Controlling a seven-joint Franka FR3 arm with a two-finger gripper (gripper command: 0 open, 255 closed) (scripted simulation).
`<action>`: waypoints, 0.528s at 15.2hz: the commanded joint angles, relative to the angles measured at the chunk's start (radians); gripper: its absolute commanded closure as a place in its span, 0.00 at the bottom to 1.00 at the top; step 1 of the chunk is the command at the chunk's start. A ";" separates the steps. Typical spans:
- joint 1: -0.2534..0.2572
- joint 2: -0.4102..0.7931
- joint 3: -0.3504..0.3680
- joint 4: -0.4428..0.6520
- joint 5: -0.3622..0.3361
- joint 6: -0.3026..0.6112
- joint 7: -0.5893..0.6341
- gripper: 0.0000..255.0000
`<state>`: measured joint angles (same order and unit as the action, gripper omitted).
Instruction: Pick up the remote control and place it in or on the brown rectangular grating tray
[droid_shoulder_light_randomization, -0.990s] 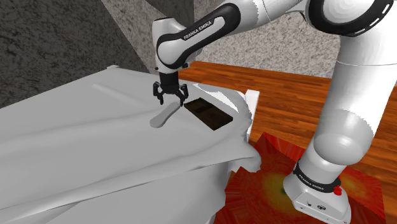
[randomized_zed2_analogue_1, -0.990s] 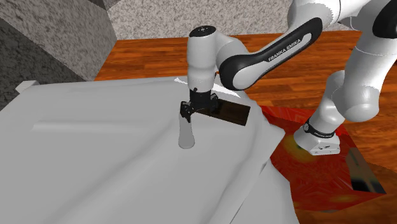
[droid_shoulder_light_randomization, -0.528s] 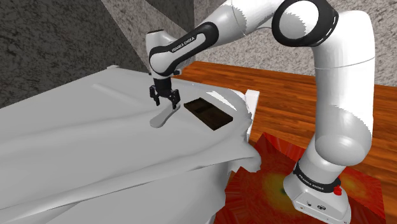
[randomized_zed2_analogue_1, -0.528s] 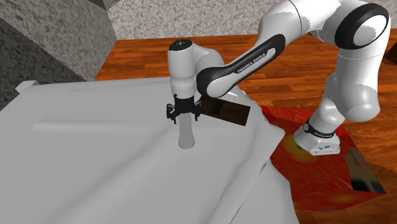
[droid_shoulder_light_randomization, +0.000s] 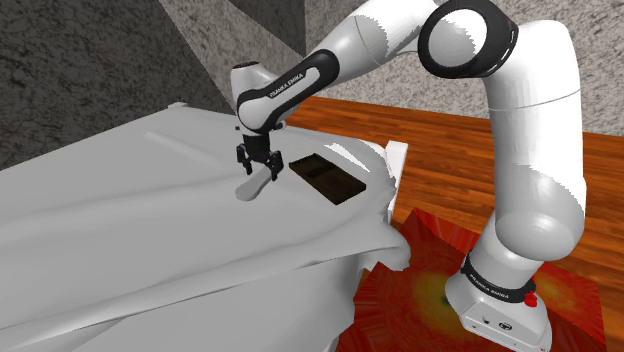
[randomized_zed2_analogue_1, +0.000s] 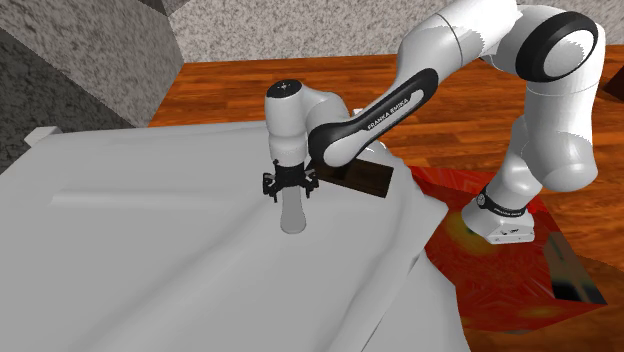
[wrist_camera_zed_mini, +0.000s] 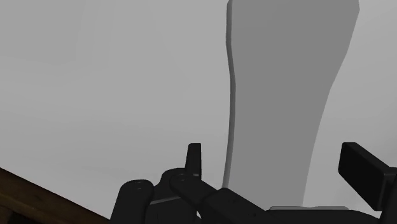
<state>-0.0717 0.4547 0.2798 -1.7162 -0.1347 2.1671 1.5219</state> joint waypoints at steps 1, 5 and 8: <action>0.000 0.000 0.000 -0.002 0.000 0.003 0.000 0.00; 0.000 0.000 0.000 -0.002 0.000 0.003 0.000 0.00; 0.000 0.000 0.000 -0.002 0.000 0.003 0.000 1.00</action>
<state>-0.0717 0.4550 0.2796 -1.7182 -0.1350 2.1699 1.5224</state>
